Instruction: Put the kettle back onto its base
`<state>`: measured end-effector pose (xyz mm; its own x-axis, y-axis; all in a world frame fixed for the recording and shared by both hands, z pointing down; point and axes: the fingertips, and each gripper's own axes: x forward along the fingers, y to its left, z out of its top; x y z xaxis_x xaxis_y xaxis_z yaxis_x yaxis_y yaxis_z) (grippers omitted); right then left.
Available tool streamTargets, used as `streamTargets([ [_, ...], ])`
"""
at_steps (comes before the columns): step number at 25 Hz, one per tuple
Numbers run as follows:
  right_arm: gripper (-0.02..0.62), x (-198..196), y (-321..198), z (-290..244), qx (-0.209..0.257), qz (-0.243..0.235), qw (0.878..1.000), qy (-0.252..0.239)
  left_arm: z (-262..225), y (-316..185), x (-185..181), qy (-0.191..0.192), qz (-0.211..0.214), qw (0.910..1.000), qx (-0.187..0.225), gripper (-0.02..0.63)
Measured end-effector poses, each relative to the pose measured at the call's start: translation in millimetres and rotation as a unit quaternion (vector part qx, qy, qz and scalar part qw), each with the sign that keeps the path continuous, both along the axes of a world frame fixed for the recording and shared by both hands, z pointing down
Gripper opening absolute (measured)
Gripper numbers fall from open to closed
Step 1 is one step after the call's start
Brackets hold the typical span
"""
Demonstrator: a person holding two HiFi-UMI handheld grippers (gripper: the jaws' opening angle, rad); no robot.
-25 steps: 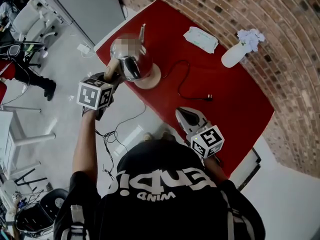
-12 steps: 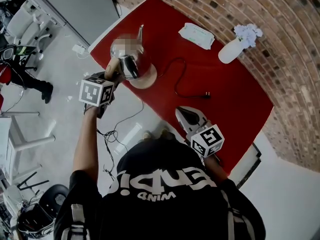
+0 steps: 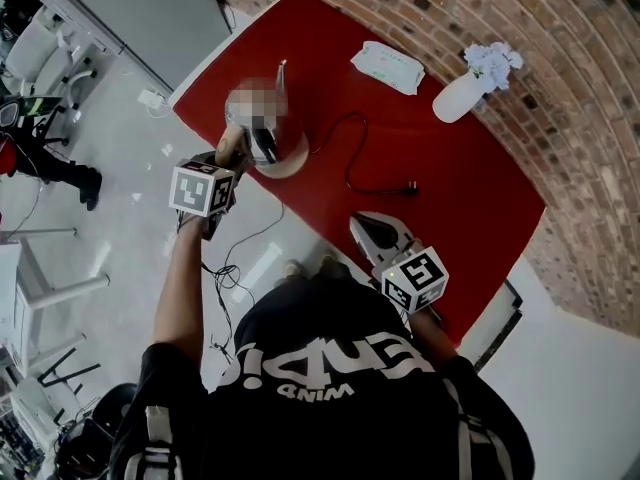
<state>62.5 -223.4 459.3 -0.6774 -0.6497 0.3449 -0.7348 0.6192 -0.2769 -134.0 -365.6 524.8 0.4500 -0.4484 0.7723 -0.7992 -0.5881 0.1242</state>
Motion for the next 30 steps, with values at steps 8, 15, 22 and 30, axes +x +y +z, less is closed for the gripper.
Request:
streamTargets([
  [8, 0.023, 4.8, -3.4, 3.9, -0.008, -0.002, 1.0, 0.005, 23.4, -2.7, 9.5, -0.008, -0.012, 0.9999, 0.003, 0.072],
  [15, 0.023, 6.6, -6.7, 2.5, -0.008, -0.001, 1.0, 0.005, 38.5, 2.0, 19.0, -0.005, 0.0, 1.0, -0.001, 0.074],
  [22, 0.023, 7.0, -7.4, 5.2, -0.013, -0.002, 1.0, 0.007, 48.8, -1.0, 13.2, -0.032, 0.0, 0.9994, 0.007, 0.074],
  [30, 0.023, 6.1, -9.7, 6.7, -0.014, -0.006, 1.0, 0.005, 49.5, -1.6, 11.5, -0.029, -0.01, 0.9995, 0.013, 0.074],
])
